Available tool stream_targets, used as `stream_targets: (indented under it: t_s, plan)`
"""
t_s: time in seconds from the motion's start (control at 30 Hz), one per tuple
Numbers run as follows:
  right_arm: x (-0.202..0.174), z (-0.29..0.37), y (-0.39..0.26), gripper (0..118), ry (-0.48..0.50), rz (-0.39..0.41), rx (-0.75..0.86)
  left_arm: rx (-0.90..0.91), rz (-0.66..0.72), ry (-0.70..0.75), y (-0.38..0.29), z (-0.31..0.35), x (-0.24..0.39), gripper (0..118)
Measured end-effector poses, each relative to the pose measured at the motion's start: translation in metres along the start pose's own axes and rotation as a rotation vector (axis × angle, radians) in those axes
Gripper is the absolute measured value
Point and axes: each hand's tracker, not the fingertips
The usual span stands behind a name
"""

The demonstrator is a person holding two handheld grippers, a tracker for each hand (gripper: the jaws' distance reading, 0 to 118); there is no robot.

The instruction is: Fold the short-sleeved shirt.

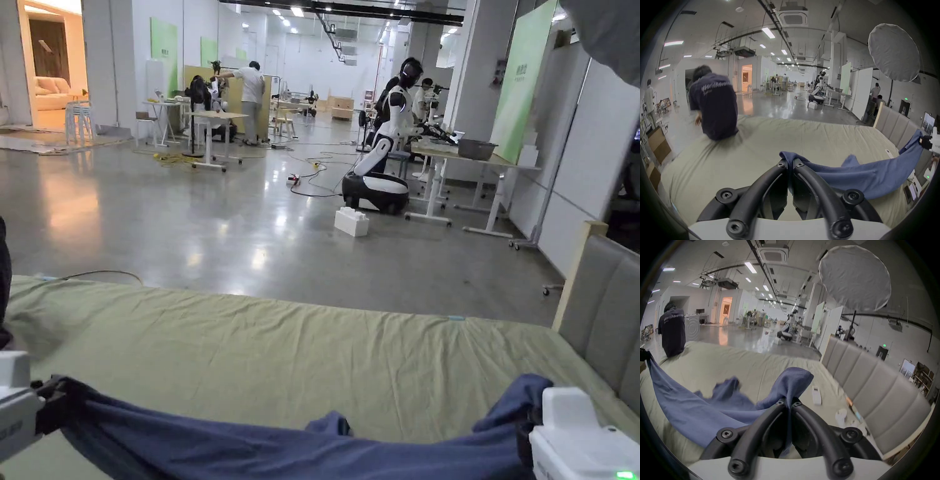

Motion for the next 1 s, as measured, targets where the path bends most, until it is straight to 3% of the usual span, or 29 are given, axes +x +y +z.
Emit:
stream_targets:
  t_s: [0.1, 0.13, 0.3, 0.4, 0.6, 0.67, 0.73, 0.77, 0.93, 1.0]
  plan:
    - [-0.001, 0.024, -0.050, 3, 0.020, -0.012, -0.074, -0.075, 0.052, -0.017, -0.046, 0.020, -0.011, 5]
    - [-0.001, 0.030, -0.067, 3, 0.030, -0.052, -0.125, -0.096, 0.068, -0.015, -0.062, 0.026, -0.017, 5]
    - [-0.006, 0.049, -0.126, 3, 0.027, -0.010, -0.197, -0.220, 0.118, 0.006, -0.122, 0.033, -0.033, 5]
    - [-0.008, 0.047, -0.153, 3, 0.046, -0.040, -0.300, -0.296, 0.137, 0.026, -0.151, 0.031, -0.039, 5]
    - [-0.018, 0.041, -0.177, 5, 0.047, -0.011, -0.349, -0.425, 0.169, 0.043, -0.184, 0.022, -0.047, 8]
    - [-0.022, 0.041, -0.181, 20, 0.048, -0.008, -0.358, -0.434, 0.154, 0.043, -0.197, 0.011, -0.057, 18]
    - [-0.025, 0.041, -0.184, 67, 0.044, 0.002, -0.364, -0.448, 0.135, 0.042, -0.198, 0.010, -0.059, 45]
    - [-0.026, 0.045, -0.183, 79, 0.038, 0.012, -0.360, -0.441, 0.117, 0.053, -0.196, 0.012, -0.058, 57]
    - [-0.028, 0.062, -0.165, 81, -0.003, -0.021, -0.281, -0.370, 0.023, 0.127, -0.178, 0.032, -0.050, 65]
    - [-0.035, 0.070, -0.152, 83, 0.041, 0.016, -0.200, -0.314, 0.002, 0.129, -0.167, 0.037, -0.044, 65]
